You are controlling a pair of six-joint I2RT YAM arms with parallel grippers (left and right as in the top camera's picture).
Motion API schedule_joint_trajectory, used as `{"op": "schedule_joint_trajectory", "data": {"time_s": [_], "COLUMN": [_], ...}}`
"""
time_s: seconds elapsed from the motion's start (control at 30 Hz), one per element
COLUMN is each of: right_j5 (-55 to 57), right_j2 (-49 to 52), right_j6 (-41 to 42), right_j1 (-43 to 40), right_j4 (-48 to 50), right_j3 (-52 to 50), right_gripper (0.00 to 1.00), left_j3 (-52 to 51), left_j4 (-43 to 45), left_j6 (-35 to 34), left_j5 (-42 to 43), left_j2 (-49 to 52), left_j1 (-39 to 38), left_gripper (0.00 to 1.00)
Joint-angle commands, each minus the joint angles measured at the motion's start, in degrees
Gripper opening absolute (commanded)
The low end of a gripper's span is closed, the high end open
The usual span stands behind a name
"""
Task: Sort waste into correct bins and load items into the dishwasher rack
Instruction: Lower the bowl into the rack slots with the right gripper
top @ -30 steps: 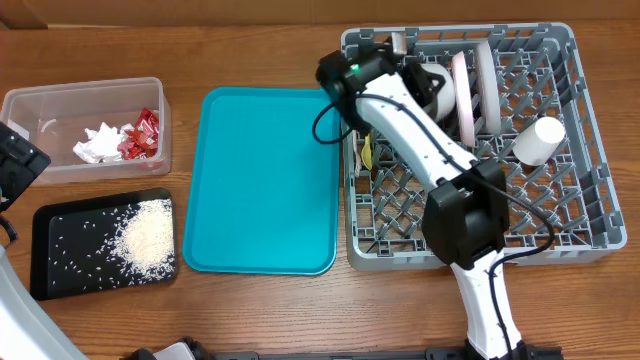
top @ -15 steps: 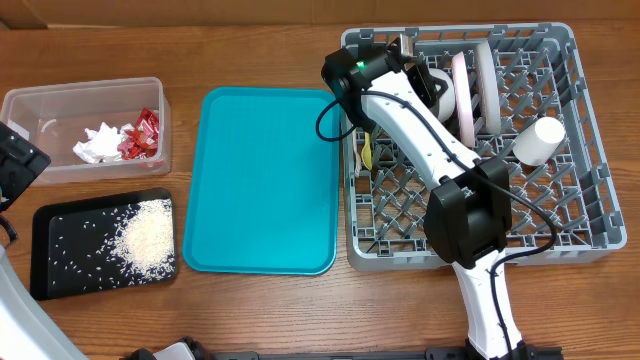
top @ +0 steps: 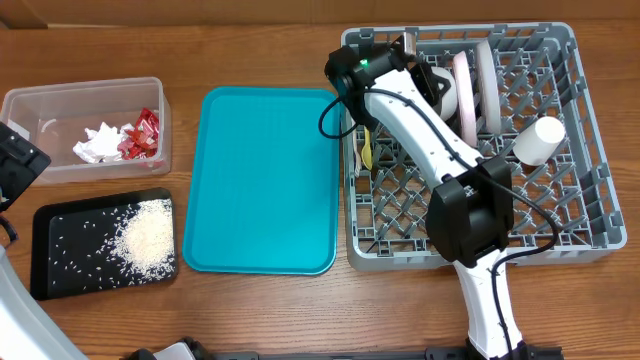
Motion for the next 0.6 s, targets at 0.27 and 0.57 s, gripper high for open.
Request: {"op": "schedule_joint_trajectory", "data": {"time_s": [0.27, 0.57], "right_j5": [-0.76, -0.11], "right_j2": [1.73, 4.37], "right_j6": [-1.36, -1.55], "right_j1": [0.98, 3.76], "right_j4": [0.09, -0.35], "right_j3": [-0.35, -0.37], "right_gripper": [0.04, 0.08], "left_j3": [0.83, 0.83], "left_j4": [0.09, 0.09], "left_j6": [-0.44, -0.44], "left_j5": [-0.17, -0.17], "left_j2": [0.09, 0.09], "left_j1": [0.24, 0.24], "left_gripper": [1.00, 1.00]}}
